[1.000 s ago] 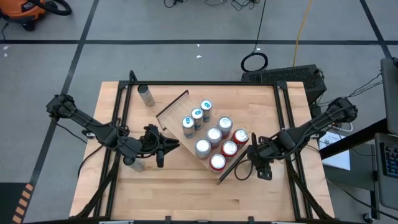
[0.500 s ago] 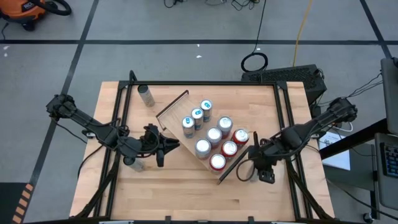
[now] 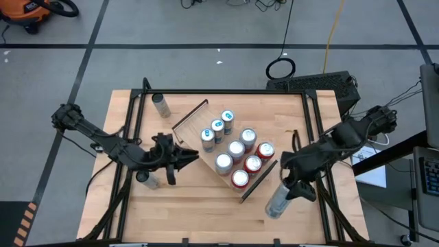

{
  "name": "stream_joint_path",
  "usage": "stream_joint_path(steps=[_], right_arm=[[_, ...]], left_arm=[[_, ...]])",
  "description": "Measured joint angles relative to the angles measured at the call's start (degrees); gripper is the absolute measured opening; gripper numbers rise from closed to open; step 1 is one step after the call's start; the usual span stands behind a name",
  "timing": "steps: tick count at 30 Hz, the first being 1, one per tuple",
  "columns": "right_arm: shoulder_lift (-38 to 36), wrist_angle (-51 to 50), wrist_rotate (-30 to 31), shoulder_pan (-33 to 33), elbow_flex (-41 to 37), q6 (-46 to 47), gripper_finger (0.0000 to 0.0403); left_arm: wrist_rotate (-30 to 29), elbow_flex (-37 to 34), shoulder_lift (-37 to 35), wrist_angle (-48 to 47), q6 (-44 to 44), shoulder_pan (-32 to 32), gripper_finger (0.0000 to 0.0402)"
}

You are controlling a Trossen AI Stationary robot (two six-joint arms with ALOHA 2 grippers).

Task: Place canned beverage on shelf
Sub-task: Put the bottom right white yellow soda can on the shelf

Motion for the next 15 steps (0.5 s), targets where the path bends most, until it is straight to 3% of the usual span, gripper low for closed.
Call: stream_joint_path(steps=[5, 11, 15], right_arm=[[0.0, 5.18, 1.19, 0.0, 4.85, 2.65, 0.0232], [-0.02, 15.75, 9.88, -1.44, 6.04, 1.11, 0.0232], [0.37, 22.3, 15.02, -3.26, 6.04, -1.53, 0.0232]], left_arm=[[-0.3, 7.94, 0.16, -0.64, 12.45, 0.25, 0.007], [-0.02, 17.47, 2.49, -4.81, 26.93, 1.11, 0.0071], [-1.7, 20.9, 4.41, -4.49, 34.81, 1.03, 0.0096]])
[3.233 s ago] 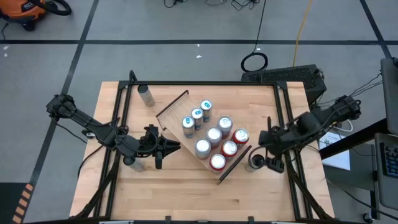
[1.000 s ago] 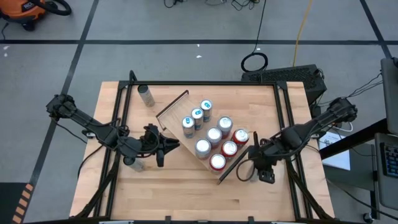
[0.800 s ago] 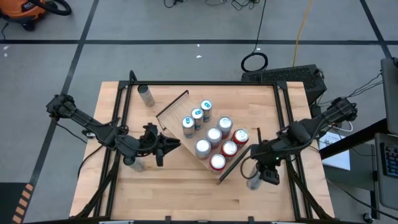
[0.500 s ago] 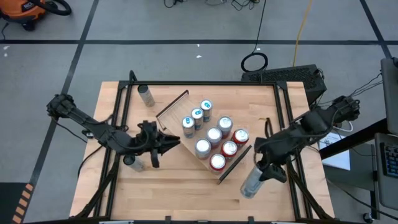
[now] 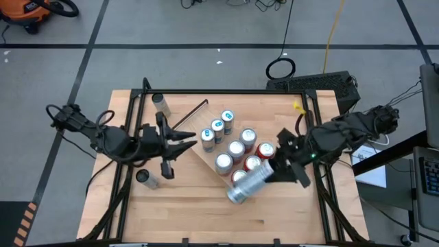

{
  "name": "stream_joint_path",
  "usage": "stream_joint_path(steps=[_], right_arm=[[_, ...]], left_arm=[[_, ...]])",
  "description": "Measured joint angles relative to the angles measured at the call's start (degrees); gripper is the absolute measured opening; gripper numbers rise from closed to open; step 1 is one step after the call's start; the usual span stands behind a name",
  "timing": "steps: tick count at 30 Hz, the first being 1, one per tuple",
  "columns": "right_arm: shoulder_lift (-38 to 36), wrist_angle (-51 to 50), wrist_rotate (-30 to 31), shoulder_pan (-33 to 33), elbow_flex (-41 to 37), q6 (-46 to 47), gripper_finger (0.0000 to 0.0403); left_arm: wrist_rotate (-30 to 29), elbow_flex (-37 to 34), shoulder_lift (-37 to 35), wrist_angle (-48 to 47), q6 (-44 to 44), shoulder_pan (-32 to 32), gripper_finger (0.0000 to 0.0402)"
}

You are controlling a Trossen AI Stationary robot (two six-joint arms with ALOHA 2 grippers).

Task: Place canned beverage on shelf
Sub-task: Put the bottom right white yellow soda can on the shelf

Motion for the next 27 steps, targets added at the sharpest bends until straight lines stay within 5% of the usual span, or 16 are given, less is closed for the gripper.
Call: stream_joint_path(steps=[13, 27], right_arm=[[2.88, 10.41, 10.33, -11.62, 0.02, -2.34, 0.0233], [6.83, 17.05, 5.41, -20.39, 0.02, -1.23, 0.0233]], left_arm=[[-2.76, 1.91, 3.84, -0.05, 4.47, 0.52, 0.0299], [-15.43, 1.91, 5.25, -4.74, 15.09, 1.43, 0.0318]])
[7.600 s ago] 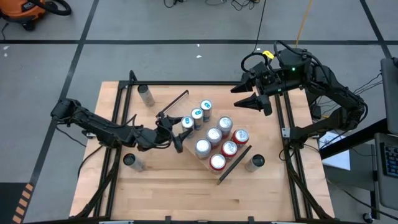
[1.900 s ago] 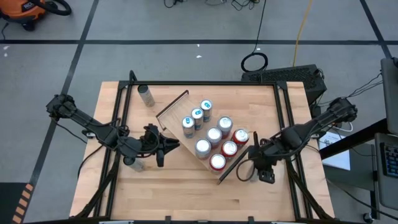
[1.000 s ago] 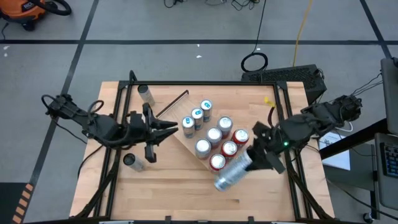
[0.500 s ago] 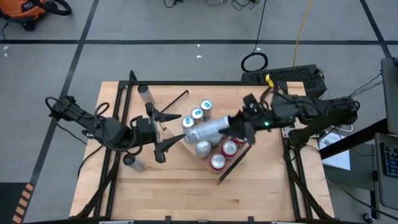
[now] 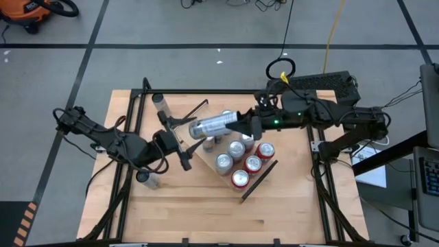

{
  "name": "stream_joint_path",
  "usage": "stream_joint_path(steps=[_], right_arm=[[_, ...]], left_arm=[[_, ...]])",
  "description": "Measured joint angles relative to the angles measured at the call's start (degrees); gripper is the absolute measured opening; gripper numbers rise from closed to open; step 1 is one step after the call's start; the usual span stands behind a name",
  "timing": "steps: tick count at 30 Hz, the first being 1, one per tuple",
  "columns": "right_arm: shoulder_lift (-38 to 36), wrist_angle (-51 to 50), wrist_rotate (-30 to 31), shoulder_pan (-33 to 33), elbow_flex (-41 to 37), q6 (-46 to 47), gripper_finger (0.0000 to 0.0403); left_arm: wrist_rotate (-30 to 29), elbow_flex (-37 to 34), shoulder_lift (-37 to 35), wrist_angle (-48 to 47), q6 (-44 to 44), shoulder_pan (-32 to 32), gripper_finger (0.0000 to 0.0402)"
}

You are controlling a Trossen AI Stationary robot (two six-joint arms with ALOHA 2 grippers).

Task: Place canned beverage on shelf
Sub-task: Put the bottom right white yellow soda can on the shelf

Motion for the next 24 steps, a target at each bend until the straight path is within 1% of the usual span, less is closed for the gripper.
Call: stream_joint_path(steps=[3, 7, 15, 19, 24], right_arm=[[0.54, 1.12, -1.71, -0.85, 0.0, 0.08, 0.0233], [1.38, 2.8, -2.05, -1.68, 0.0, 0.44, 0.0233], [2.66, 3.97, -2.78, -2.18, -0.02, 0.44, 0.0233], [2.69, 4.33, -4.06, -2.18, -0.02, 0.44, 0.0233], [2.77, 4.54, -4.04, -2.18, -0.02, 0.44, 0.0233]], left_arm=[[0.35, 0.0, -0.13, 0.32, 1.39, 0.96, 0.0318], [3.46, 0.0, -0.07, -1.12, 1.1, 2.06, 0.0318], [3.55, 0.0, -0.04, -7.45, -2.87, 4.03, 0.0318], [3.59, -0.02, -0.02, -7.73, -3.31, 4.34, 0.0318], [3.6, -0.04, 0.02, -6.64, -3.32, 4.29, 0.0311]])
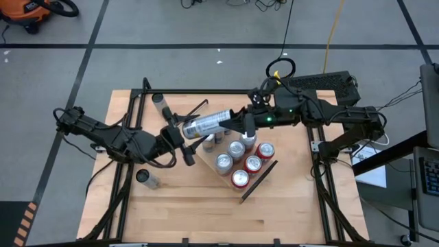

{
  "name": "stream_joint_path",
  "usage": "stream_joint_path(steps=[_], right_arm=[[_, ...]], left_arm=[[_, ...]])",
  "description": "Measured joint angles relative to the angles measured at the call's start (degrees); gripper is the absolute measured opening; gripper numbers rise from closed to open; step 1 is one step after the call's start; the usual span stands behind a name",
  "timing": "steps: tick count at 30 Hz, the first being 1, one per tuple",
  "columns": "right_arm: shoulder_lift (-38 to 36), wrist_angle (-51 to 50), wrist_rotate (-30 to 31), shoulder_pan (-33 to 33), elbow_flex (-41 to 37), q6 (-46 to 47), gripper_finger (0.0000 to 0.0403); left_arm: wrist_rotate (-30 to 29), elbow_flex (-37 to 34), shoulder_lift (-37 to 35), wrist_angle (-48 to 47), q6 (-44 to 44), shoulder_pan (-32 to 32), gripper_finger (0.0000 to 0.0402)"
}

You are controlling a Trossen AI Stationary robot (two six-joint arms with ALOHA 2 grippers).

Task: Place canned beverage on shelf
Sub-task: Put the bottom right white yellow soda can on the shelf

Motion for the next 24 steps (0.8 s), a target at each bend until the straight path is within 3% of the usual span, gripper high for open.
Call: stream_joint_path(steps=[7, 13, 24], right_arm=[[0.0, -0.05, -0.11, 0.02, 0.02, 0.5, 0.0233], [0.0, 0.7, -0.02, 0.0, 0.02, 0.61, 0.0239], [-2.33, 1.86, -3.07, -0.04, 0.17, -6.99, 0.0337]], left_arm=[[0.05, -0.09, 0.11, 0.26, -2.33, -0.62, 0.0267], [-0.14, -0.09, 0.11, 0.68, -3.94, -1.14, 0.0264], [0.42, -0.07, -0.09, 3.93, -18.39, -3.27, 0.0263]])
